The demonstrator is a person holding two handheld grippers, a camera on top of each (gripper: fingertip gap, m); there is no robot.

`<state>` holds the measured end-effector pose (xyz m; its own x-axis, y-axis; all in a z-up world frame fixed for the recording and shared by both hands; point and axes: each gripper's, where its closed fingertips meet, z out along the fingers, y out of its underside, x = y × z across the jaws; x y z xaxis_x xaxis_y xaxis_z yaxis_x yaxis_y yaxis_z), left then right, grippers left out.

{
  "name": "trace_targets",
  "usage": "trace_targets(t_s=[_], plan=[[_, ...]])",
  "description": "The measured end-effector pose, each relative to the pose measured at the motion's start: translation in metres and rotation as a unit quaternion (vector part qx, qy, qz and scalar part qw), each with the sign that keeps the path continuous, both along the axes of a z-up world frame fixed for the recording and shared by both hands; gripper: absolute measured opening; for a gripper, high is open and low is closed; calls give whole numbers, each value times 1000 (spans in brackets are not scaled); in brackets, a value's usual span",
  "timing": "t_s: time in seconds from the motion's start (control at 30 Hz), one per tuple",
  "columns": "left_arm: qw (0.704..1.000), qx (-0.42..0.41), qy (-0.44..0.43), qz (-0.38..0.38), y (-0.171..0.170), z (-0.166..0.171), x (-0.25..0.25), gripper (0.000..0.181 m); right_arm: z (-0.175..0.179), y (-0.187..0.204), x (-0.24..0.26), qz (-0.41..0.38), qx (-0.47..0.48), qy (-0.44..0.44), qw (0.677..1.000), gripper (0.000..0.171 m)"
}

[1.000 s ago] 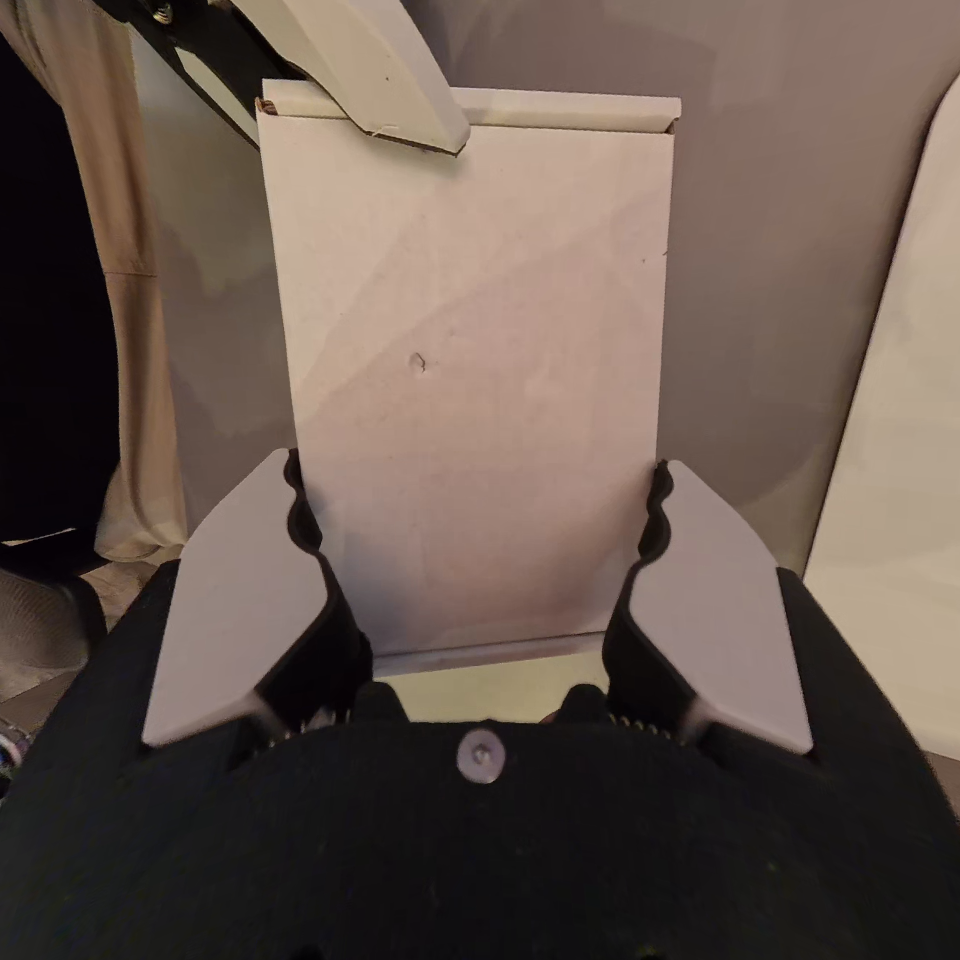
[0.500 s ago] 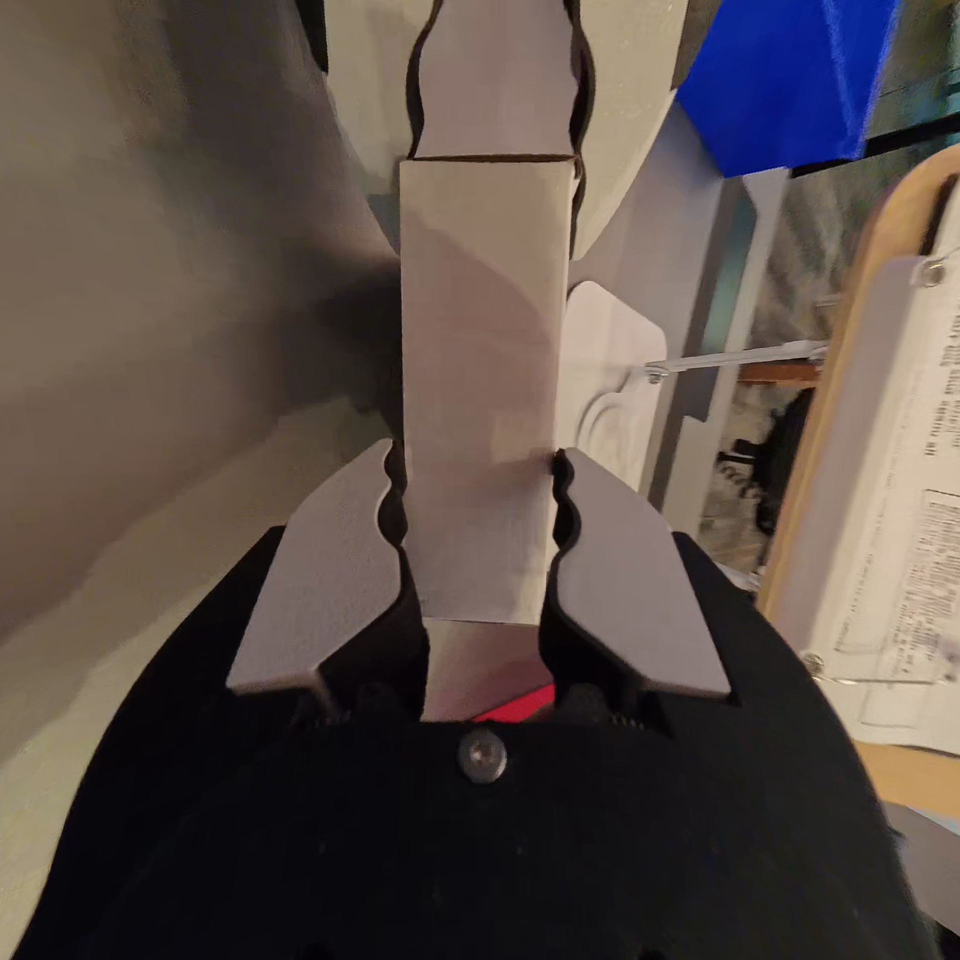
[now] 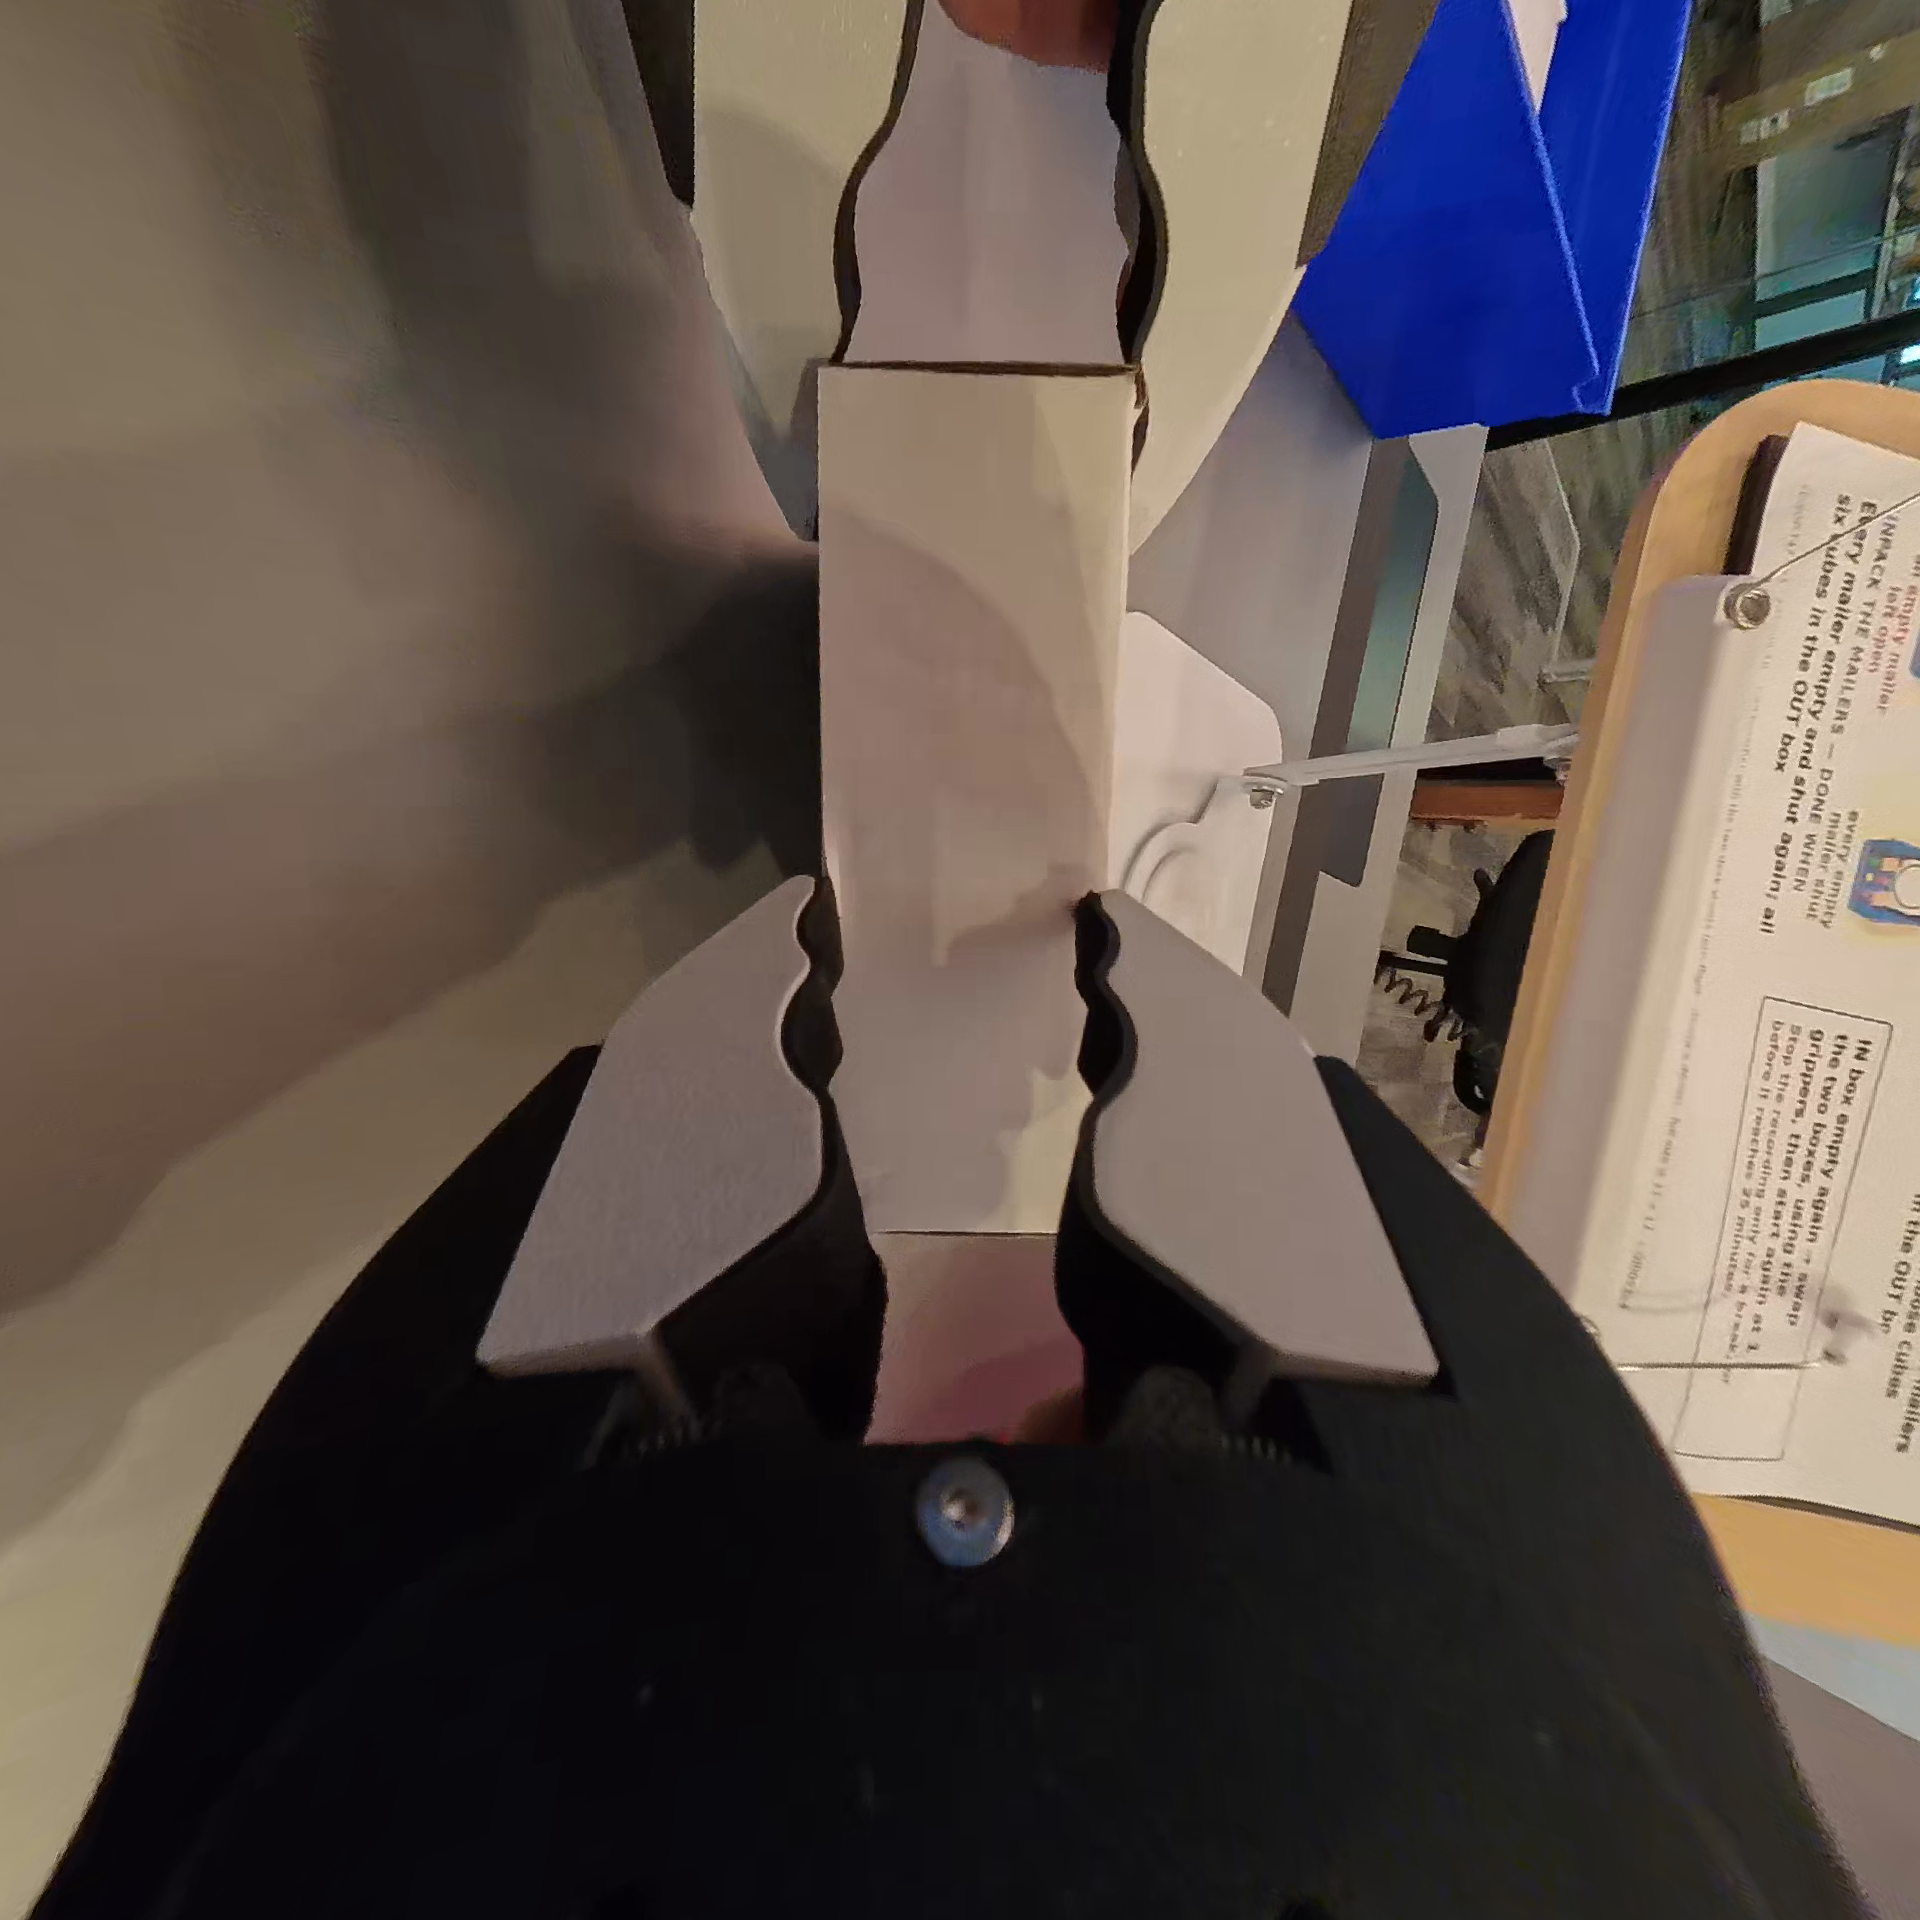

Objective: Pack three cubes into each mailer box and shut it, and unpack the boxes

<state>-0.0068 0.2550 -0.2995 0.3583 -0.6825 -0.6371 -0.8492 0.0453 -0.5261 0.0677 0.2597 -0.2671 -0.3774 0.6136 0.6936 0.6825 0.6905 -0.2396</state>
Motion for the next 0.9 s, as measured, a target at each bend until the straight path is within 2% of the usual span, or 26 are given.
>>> trace_targets(t_s=[0.07,0.3,0.4,0.5,0.9], plan=[[1000,-5,-2,5,1,1,-2,63,-2,0,0,1,-4,-6,1000,28],[1000,-17,-16,13,3,1,-4,63,2,3,-3,5,57,28,998,28],[999,-27,-25,16,3,2,-8,62,3,1,-5,14,102,49,993,10],[999,-21,-18,17,3,1,-7,62,2,2,-3,7,107,53,993,8],[999,-8,27,21,5,0,-7,62,0,-3,2,-11,0,76,997,0]])
